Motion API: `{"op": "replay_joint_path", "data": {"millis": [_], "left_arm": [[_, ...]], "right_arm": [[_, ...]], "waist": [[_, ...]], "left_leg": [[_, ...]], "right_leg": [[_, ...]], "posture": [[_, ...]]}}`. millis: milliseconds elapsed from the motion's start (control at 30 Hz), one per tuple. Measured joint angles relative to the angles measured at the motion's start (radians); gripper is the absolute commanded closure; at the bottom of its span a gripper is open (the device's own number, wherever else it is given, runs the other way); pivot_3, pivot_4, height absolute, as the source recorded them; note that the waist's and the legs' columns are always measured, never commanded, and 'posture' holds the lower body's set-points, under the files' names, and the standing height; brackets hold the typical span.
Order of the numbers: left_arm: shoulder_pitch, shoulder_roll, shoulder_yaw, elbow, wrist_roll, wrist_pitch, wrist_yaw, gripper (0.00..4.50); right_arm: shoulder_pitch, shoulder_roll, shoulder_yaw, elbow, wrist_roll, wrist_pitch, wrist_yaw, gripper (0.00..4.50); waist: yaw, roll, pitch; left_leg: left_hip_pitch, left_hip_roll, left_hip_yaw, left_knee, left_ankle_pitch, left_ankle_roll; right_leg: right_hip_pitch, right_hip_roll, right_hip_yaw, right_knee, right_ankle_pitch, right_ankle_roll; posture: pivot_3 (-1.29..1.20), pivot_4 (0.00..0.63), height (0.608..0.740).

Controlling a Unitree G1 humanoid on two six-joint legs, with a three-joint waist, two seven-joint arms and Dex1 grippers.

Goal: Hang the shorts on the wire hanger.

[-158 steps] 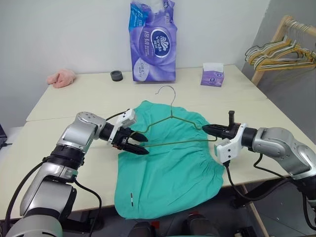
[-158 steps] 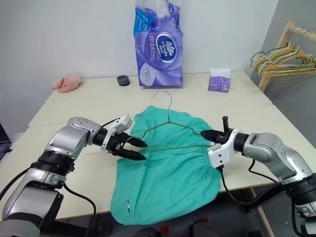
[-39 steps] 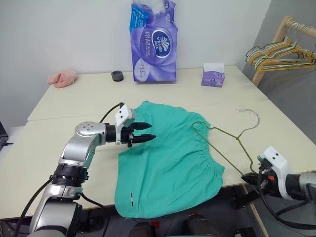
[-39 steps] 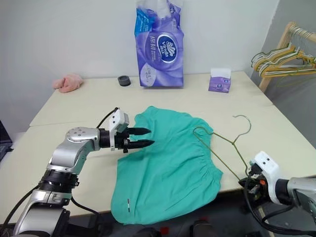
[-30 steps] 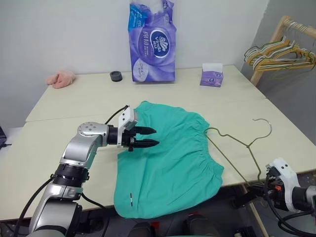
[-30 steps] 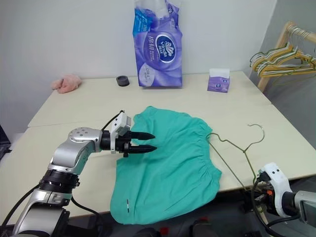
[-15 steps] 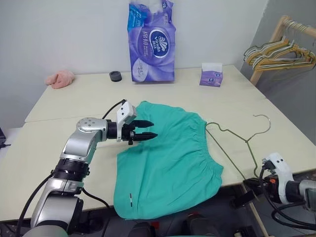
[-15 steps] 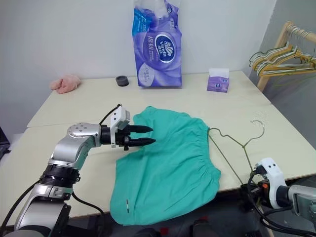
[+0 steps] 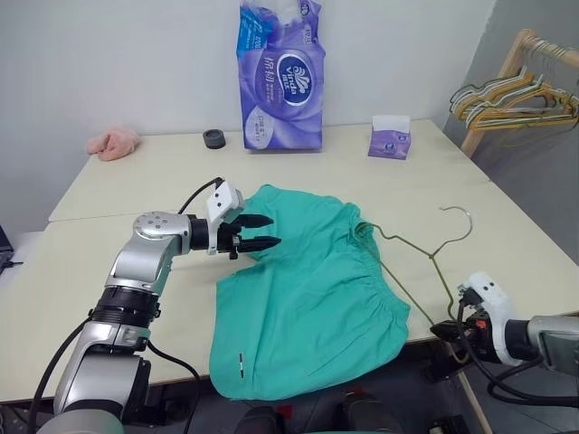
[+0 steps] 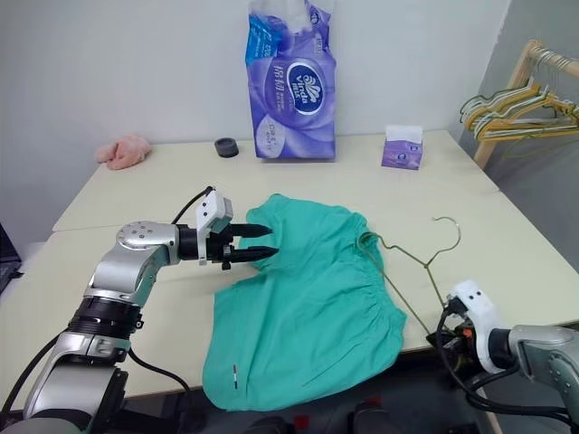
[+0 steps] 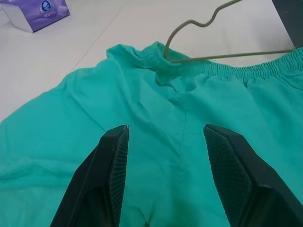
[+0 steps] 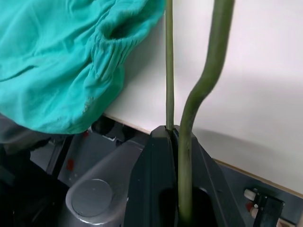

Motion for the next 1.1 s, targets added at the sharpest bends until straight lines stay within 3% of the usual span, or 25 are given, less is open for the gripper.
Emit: {"op": "replay_joint_path", "data": {"millis": [200, 533, 700, 933, 1100], "left_arm": [[-0.001, 0.000, 0.000, 0.000, 0.003, -0.003, 0.003, 1.85], [-0.002, -0.008, -0.001, -0.003, 0.007, -0.005, 0.018, 1.85], [-0.001, -0.008, -0.001, -0.013, 0.008, -0.005, 0.018, 1.85], [0.000, -0.002, 0.000, -0.023, 0.010, -0.005, 0.028, 1.85], [0.000, -0.002, 0.000, -0.024, 0.009, -0.006, 0.038, 1.85]], "right_arm": [[-0.014, -0.084, 0.045, 0.126, -0.059, -0.084, 0.017, 4.50], [-0.168, -0.231, 0.212, 0.237, -0.088, -0.203, 0.222, 4.50], [-0.322, -0.170, 0.287, 0.322, -0.077, -0.189, 0.265, 4.50], [-0.410, -0.091, 0.385, 0.467, -0.127, -0.178, 0.245, 4.50], [-0.469, -0.019, 0.382, 0.530, -0.135, -0.162, 0.216, 4.50]], "waist": [[0.000, 0.000, 0.000], [-0.001, 0.000, 0.000], [0.001, 0.000, 0.001], [0.007, 0.000, 0.001], [0.004, -0.001, 0.000]], "left_leg": [[0.000, 0.000, 0.000, 0.000, 0.000, 0.000], [0.000, 0.000, 0.000, 0.000, 0.000, 0.000], [0.000, 0.000, 0.000, 0.000, 0.000, 0.000], [0.000, 0.000, -0.001, 0.000, 0.000, 0.000], [0.000, 0.000, -0.001, 0.000, 0.000, 0.000]], "right_leg": [[0.000, 0.000, 0.000, 0.000, 0.000, 0.000], [0.000, 0.000, -0.001, 0.000, 0.000, 0.000], [0.000, 0.000, 0.000, 0.000, 0.001, -0.001], [0.000, -0.001, -0.001, 0.000, 0.003, -0.005], [-0.001, -0.001, -0.001, 0.001, 0.003, -0.005]], "posture": [[-0.15, 0.044, 0.740], [-0.13, 0.043, 0.740], [-0.11, 0.044, 0.740], [-0.10, 0.044, 0.740], [-0.10, 0.043, 0.740]]}}
